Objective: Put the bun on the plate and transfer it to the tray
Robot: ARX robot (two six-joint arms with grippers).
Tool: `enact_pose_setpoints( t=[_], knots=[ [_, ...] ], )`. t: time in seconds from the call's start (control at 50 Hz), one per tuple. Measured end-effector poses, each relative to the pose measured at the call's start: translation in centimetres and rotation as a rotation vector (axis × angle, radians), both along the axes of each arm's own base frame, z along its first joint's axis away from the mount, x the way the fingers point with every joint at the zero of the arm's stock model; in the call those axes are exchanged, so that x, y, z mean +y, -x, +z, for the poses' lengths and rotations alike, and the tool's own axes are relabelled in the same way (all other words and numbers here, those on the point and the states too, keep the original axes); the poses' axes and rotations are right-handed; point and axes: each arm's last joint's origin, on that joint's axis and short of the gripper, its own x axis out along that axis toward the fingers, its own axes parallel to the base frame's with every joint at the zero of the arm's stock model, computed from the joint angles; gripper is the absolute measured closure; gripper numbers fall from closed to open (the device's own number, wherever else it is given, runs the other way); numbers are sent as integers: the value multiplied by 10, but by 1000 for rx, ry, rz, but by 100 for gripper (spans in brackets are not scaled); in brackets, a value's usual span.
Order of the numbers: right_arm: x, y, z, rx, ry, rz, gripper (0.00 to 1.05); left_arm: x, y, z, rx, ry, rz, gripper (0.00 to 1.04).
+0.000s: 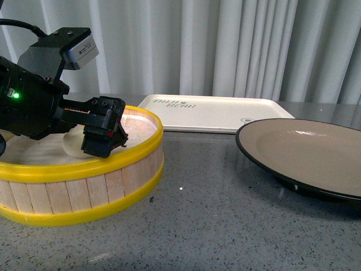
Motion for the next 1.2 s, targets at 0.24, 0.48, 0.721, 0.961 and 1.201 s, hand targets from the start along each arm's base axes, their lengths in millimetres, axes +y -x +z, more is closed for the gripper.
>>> enact_pose_setpoints(
  t=[0.24, 0.48, 0.721, 0.961, 1.201],
  knots=[
    [0, 0, 0, 0, 0, 0, 8, -1, -3, -1, 6, 1, 12, 8],
    [0, 0, 0, 0, 0, 0, 8, -4, -3, -2, -9, -53, 25, 48],
    [0, 0, 0, 0, 0, 0, 8, -9, -1, 4, -67, -53, 15, 82],
    [0, 0, 0, 0, 0, 0, 8, -21, 16, 29, -191, -13, -38, 100],
    [0, 0, 0, 0, 0, 0, 8, -48, 32, 62, -355, 85, -165, 100]
  ],
)
